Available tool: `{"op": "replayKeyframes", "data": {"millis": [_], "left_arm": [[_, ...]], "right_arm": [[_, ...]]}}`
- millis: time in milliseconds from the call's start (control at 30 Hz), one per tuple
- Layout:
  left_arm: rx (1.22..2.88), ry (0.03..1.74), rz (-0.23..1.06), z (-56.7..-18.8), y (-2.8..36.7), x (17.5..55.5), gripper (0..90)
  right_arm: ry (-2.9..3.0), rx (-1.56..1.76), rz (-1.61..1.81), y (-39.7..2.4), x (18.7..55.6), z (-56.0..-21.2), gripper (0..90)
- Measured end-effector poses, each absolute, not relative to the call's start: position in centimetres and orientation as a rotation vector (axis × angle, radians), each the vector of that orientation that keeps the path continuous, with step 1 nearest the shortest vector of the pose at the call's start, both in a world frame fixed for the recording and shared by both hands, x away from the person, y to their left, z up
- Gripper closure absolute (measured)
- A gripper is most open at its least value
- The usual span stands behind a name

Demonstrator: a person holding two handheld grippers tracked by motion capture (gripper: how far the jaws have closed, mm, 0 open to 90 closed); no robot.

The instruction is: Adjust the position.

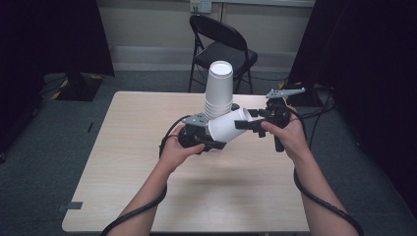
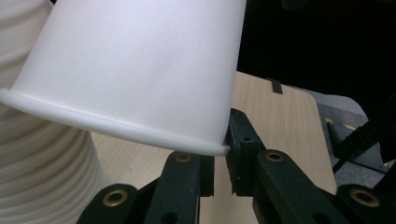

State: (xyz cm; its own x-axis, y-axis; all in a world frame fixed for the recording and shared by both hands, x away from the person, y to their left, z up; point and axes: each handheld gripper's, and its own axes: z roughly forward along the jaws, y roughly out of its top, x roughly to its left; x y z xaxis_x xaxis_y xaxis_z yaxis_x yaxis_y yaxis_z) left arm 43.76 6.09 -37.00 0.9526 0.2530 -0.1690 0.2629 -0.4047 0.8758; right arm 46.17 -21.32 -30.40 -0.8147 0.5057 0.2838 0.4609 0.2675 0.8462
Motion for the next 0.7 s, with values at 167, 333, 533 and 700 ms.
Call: {"op": "replayKeyframes", "data": {"millis": [167,333,533,700], "left_arm": [[2.029,0.369,-0.029,-37.6,6.0,43.2,83.0],[2.096,0.369,-0.013,-38.1,5.8,42.7,82.9],[2.151,0.348,-0.009,-38.9,5.6,42.0,82.8],[2.18,0.325,0.001,-39.1,5.6,41.5,82.3]], "right_arm": [[2.47,0.917,1.611,-21.7,45.6,-30.1,19.7],[2.453,0.902,1.594,-22.2,45.0,-29.7,20.6],[2.43,0.87,1.542,-22.2,44.4,-29.9,25.4],[2.449,0.861,1.485,-21.7,44.2,-31.2,31.3]]}}
